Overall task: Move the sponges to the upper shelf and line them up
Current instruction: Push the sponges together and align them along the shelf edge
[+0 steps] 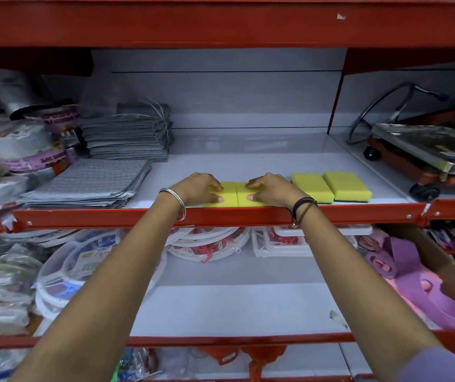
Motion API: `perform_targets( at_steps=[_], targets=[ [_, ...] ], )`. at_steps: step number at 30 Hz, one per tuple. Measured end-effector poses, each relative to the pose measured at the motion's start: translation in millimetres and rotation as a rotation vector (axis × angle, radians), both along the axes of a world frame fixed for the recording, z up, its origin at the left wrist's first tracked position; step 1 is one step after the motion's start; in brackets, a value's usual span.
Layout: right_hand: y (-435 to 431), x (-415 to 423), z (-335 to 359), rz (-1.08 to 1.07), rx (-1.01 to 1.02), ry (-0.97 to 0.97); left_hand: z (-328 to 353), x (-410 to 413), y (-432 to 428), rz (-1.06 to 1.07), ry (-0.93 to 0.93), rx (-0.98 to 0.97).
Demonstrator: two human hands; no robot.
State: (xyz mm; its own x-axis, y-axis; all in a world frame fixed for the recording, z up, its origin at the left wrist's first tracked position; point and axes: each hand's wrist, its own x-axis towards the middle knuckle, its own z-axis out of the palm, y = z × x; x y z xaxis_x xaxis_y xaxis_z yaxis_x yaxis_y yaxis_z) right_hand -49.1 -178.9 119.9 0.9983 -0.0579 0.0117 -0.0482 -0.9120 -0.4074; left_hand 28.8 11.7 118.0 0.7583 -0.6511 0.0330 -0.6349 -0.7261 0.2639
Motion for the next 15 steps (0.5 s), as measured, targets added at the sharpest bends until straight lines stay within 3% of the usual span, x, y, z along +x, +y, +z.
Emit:
perform_targets(
  at_steps=[15],
  targets=[
    [0.7,-5.7,-7.5,-0.008,0.083,-0.048,10.2,-12.0,-7.2,0.025,0.013,0.036]
  ],
)
